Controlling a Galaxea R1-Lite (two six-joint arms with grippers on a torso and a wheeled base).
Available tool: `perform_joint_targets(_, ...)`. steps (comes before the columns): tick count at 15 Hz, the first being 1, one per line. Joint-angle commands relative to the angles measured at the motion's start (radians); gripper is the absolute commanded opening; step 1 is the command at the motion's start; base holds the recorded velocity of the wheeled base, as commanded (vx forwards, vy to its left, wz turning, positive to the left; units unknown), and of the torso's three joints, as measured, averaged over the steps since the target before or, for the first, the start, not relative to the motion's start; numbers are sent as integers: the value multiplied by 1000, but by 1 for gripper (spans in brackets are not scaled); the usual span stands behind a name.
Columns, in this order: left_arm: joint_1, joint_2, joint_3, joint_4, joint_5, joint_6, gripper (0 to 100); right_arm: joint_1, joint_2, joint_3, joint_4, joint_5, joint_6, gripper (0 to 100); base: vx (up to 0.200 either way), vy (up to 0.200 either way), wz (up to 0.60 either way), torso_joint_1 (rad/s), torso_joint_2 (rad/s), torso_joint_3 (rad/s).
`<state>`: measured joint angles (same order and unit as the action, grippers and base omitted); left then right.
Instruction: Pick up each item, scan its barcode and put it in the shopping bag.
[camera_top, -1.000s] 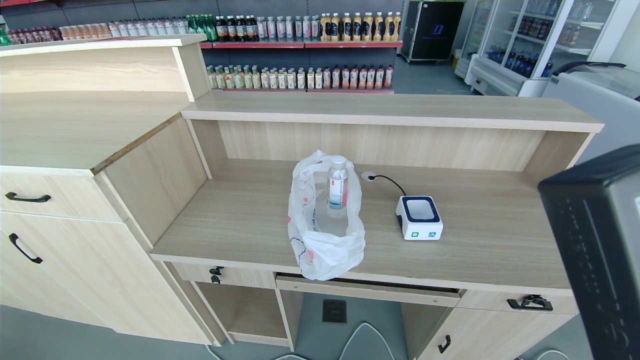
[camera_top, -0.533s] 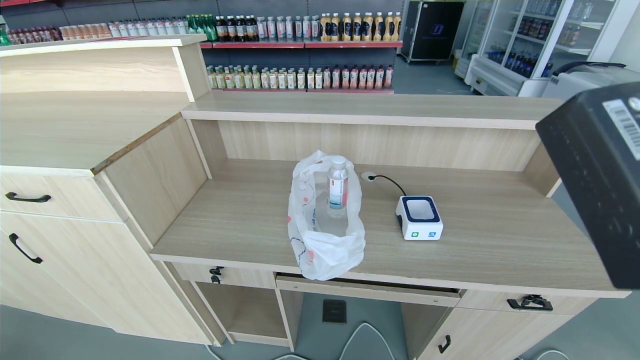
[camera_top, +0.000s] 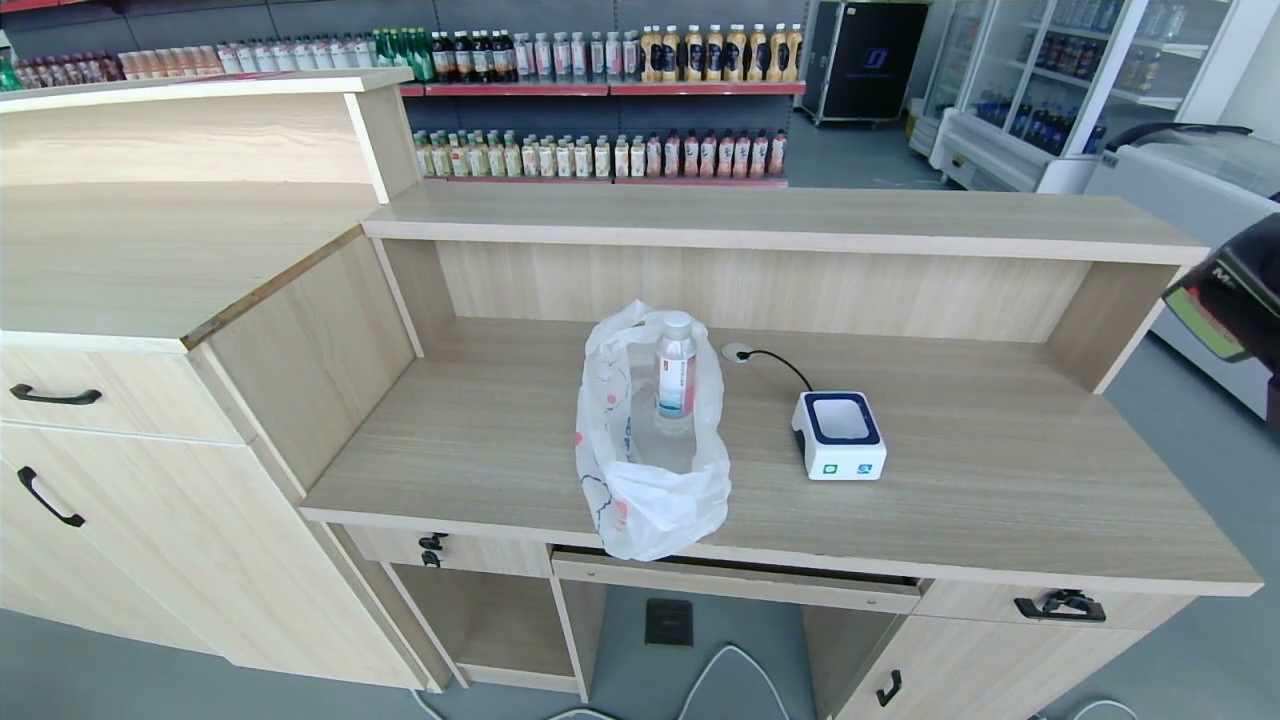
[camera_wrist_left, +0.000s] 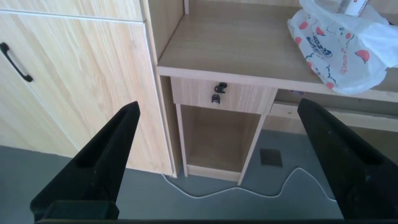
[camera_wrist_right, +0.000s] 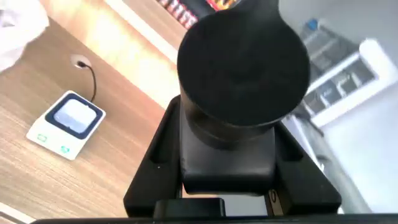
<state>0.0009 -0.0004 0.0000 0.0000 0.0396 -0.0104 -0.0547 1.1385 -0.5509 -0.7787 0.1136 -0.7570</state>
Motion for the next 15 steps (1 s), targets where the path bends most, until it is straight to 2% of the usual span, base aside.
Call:
perform_joint_targets(1,1,0,0,0,0,0,100,-189,127,-35,27,-40,119,0,0,0,0,0,0,0)
perform_joint_targets(2,1,0,0,0,0,0,100,-240,170,-64,101,-40,202,0,0,0,0,0,0,0)
perform_joint_targets(3,1,0,0,0,0,0,100,-240,179,-69,125,-45,254,0,0,0,0,0,0,0)
perform_joint_targets(4,1,0,0,0,0,0,100,-271,193,-70,220,-72,324,0,0,0,0,0,0,0)
perform_joint_targets(6,1,0,0,0,0,0,100,-304,199,-57,256,-71,334,0,0,0,0,0,0,0)
perform_joint_targets(8,1,0,0,0,0,0,100,-304,208,-55,253,-25,357,0,0,0,0,0,0,0)
perform_joint_targets(10,1,0,0,0,0,0,100,-306,213,-63,243,103,381,0,0,0,0,0,0,0)
perform_joint_targets(11,1,0,0,0,0,0,100,-303,216,-67,207,198,456,0,0,0,0,0,0,0)
perform_joint_targets(13,1,0,0,0,0,0,100,-278,216,-73,154,207,496,0,0,0,600,2,2,0)
perform_joint_targets(15,1,0,0,0,0,0,100,-221,225,-162,165,209,671,0,0,0,600,2,-10,0)
